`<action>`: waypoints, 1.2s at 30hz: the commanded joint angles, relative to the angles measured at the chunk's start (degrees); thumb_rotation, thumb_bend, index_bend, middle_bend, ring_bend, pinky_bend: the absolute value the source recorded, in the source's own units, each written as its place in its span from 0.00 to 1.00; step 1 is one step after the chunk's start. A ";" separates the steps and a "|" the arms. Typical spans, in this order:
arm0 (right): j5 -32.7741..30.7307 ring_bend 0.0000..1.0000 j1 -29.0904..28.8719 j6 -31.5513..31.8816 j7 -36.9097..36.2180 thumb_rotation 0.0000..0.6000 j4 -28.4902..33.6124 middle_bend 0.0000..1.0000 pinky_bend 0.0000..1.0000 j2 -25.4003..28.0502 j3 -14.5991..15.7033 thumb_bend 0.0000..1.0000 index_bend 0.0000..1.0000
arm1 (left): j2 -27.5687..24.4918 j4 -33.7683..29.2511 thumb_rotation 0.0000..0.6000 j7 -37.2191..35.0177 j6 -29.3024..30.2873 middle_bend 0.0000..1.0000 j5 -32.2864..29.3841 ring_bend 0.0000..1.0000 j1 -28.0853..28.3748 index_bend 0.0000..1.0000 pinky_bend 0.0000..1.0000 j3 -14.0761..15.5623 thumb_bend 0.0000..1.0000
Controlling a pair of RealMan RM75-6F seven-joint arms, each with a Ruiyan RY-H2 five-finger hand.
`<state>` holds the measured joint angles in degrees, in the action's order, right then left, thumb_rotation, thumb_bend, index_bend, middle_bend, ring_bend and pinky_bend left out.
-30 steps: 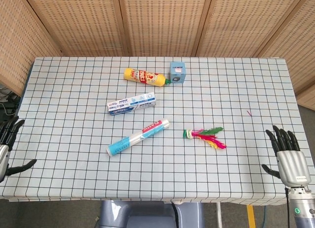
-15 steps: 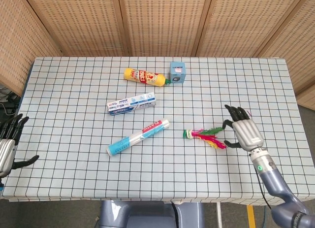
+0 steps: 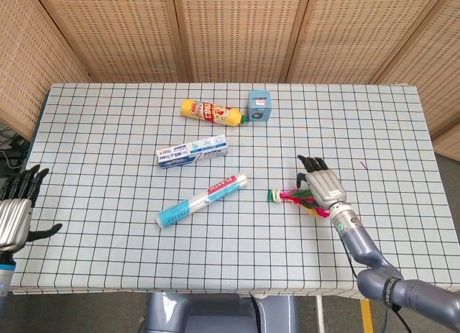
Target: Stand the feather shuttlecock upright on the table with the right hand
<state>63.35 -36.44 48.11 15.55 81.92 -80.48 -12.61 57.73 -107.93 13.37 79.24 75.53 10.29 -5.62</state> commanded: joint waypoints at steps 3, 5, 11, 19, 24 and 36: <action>-1.89 0.00 -0.50 -1.07 0.90 1.00 -2.13 0.01 0.00 -0.55 1.36 0.46 0.50 | -0.15 -0.02 1.00 -0.25 -0.58 0.00 -0.55 0.00 0.24 0.00 0.00 -0.02 0.00; -2.23 0.00 -0.48 -1.27 0.83 1.00 -2.24 0.01 0.00 -0.52 1.66 0.47 0.50 | -0.16 0.02 1.00 -0.24 -0.65 0.00 -0.62 0.00 0.28 0.00 0.00 -0.01 0.00; -2.95 0.00 -0.49 -1.76 0.50 1.00 -3.29 0.01 0.00 -0.91 3.00 0.47 0.50 | -0.21 -0.10 1.00 -0.34 -0.84 0.00 -0.49 0.00 0.43 0.00 0.00 0.17 0.00; -3.17 0.00 -0.87 -1.85 -0.65 1.00 -5.88 0.02 0.00 -2.21 3.47 0.48 0.52 | -0.41 -0.28 1.00 -0.83 -0.70 0.00 -0.46 0.00 0.38 0.00 0.00 0.25 0.00; -3.33 0.00 -1.21 -2.61 -1.31 1.00 -6.57 0.02 0.00 -2.29 3.74 0.49 0.56 | -0.46 -0.28 1.00 -0.86 -0.81 0.00 -0.80 0.00 0.47 0.00 0.00 0.21 0.00; -4.05 0.00 -2.24 -3.71 -1.94 1.00 -7.15 0.05 0.00 -2.79 3.93 0.54 0.59 | -0.40 -0.43 1.00 -0.53 -0.99 0.00 -1.19 0.00 0.69 0.00 0.00 0.25 0.00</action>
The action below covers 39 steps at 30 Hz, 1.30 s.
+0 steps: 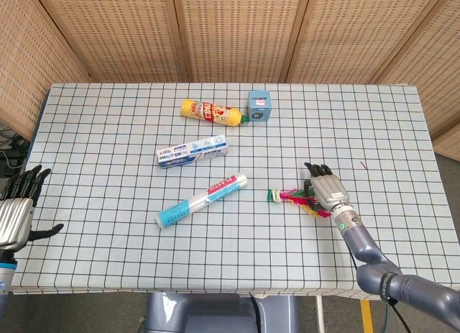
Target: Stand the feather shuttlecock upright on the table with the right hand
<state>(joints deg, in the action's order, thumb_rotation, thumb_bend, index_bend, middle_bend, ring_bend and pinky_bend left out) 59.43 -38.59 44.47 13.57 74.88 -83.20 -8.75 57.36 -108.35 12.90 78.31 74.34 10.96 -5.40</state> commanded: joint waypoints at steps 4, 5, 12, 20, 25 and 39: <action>-0.26 0.00 -0.19 0.19 -0.03 1.00 -0.28 0.07 0.00 -0.32 0.10 0.56 0.63 | -0.25 -0.03 1.00 -0.44 -0.28 0.00 -0.16 0.00 0.08 0.00 0.00 0.02 0.00; -0.27 0.00 -0.20 0.25 -0.07 1.00 -0.28 0.07 0.00 -0.33 0.12 0.57 0.64 | -0.27 -0.04 1.00 -0.51 -0.26 0.00 -0.17 0.00 0.07 0.00 0.00 0.01 0.00; -0.25 0.00 -0.32 1.10 1.05 1.00 0.27 0.10 0.00 0.11 0.51 0.61 0.67 | -0.35 -0.09 1.00 -0.53 -0.30 0.00 -0.14 0.00 0.12 0.00 0.00 0.11 0.00; 5.09 0.00 -0.12 7.45 5.92 1.00 3.38 0.12 0.00 2.50 1.39 0.62 0.68 | -0.55 -0.18 1.00 -0.88 -0.34 0.00 -0.07 0.00 0.11 0.00 0.00 0.20 0.00; 8.37 0.00 -0.04 11.18 10.19 1.00 5.40 0.12 0.00 4.19 1.96 0.62 0.68 | -0.69 -0.32 1.00 -1.06 -0.32 0.00 0.23 0.00 0.09 0.00 0.00 0.35 0.00; 15.77 0.00 1.16 18.23 17.14 1.00 0.85 0.13 0.00 2.79 4.17 0.62 0.69 | -1.56 -0.53 1.00 -2.94 -0.18 0.00 1.31 0.00 -0.27 0.00 0.00 0.74 0.00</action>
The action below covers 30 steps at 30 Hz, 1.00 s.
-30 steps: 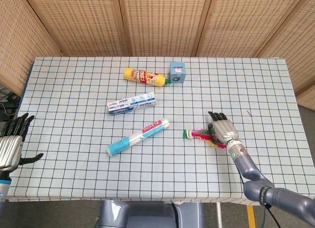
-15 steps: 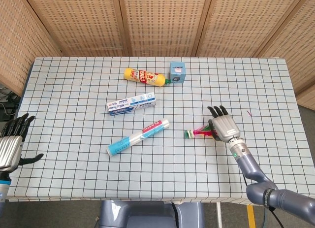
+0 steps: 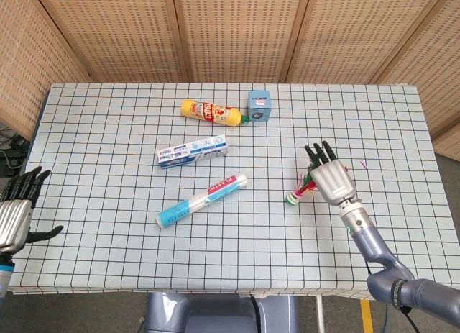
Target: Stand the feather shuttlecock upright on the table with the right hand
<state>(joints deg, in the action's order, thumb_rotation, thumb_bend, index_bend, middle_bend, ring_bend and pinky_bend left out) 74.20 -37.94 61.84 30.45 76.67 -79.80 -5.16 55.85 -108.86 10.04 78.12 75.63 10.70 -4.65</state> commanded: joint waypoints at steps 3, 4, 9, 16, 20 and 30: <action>2.63 0.00 1.03 2.37 0.22 1.00 -1.78 0.14 0.00 -0.91 0.92 0.62 0.70 | -0.12 -0.04 1.00 -0.19 0.03 0.00 0.10 0.00 -0.05 0.00 0.00 0.05 0.00; 2.92 0.00 1.16 2.70 0.24 1.00 -1.87 0.14 0.00 -0.92 0.98 0.62 0.70 | -0.13 -0.06 1.00 -0.21 0.03 0.00 0.10 0.00 -0.06 0.00 0.00 0.05 0.00; 4.55 0.00 2.29 4.71 0.44 1.00 -1.63 0.14 0.00 -0.69 1.49 0.62 0.70 | -0.22 -0.13 1.00 -0.30 -0.02 0.00 0.09 0.00 -0.05 0.00 0.00 0.05 0.00; 8.42 0.00 4.59 7.72 1.83 1.00 -1.22 0.15 0.00 -0.22 4.01 0.62 0.70 | -0.28 -0.24 1.00 -0.48 0.00 0.00 0.15 0.00 -0.11 0.00 0.00 0.11 0.00; 11.76 0.00 5.27 8.97 2.27 1.00 -0.98 0.15 0.00 -0.14 5.56 0.62 0.70 | -0.19 -0.47 1.00 -0.16 -0.16 0.00 0.35 0.00 -0.05 0.00 0.00 0.30 0.00; 19.68 0.00 5.28 10.63 8.67 1.00 0.04 0.11 0.00 -1.39 7.51 0.32 0.29 | -0.25 -0.84 1.00 0.21 0.07 0.00 0.76 0.00 -0.21 0.00 0.00 0.56 0.00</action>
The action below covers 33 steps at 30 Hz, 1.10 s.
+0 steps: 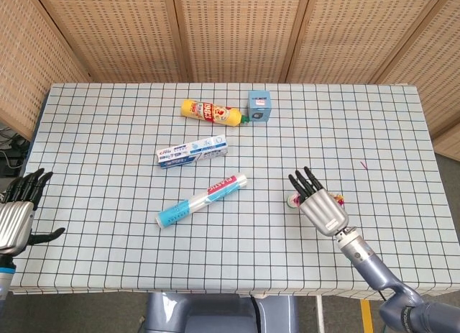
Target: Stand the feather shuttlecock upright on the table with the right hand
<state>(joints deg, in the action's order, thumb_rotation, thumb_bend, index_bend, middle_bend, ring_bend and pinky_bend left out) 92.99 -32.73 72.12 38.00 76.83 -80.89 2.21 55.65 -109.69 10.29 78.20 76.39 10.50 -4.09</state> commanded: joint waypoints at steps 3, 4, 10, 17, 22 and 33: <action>1.10 0.00 0.48 1.08 1.08 1.00 0.22 0.04 0.00 -0.56 -0.46 0.03 0.02 | -0.19 0.05 1.00 -0.33 0.00 0.00 -0.06 0.00 -0.08 0.00 0.00 0.01 0.00; 1.25 0.00 0.61 1.56 0.66 1.00 0.39 0.02 0.00 -0.59 -0.75 0.00 0.00 | -0.24 0.07 1.00 -0.42 -0.05 0.00 -0.09 0.00 -0.06 0.00 0.00 -0.01 0.00; 3.24 0.00 1.24 3.90 -2.25 1.00 1.90 0.00 0.00 0.81 -1.33 0.00 0.00 | -0.45 0.12 1.00 -0.77 -0.23 0.00 -0.05 0.00 -0.03 0.00 0.00 0.01 0.00; 2.87 0.00 4.24 9.35 -16.13 1.00 12.24 0.00 0.00 10.32 -2.28 0.00 0.00 | -0.34 0.42 1.00 -0.73 -0.14 0.00 0.46 0.00 -0.19 0.00 0.00 0.34 0.00; -3.69 0.00 9.46 12.88 -30.49 1.00 19.16 0.00 0.00 18.63 -3.03 0.00 0.00 | 0.12 1.33 1.00 -0.58 -0.46 0.00 0.79 0.00 -0.11 0.00 0.00 0.63 0.00; -12.24 0.00 17.42 8.92 -43.27 1.00 10.48 0.00 0.00 19.01 -0.35 0.00 0.00 | -1.16 1.43 1.00 -3.62 0.15 0.00 3.87 0.00 -0.74 0.00 0.00 1.51 0.00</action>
<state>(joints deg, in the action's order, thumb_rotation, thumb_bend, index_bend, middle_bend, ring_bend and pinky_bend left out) 82.43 -16.99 82.33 -6.54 90.18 -60.75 0.99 54.70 -108.21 7.00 78.11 79.79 9.94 -2.80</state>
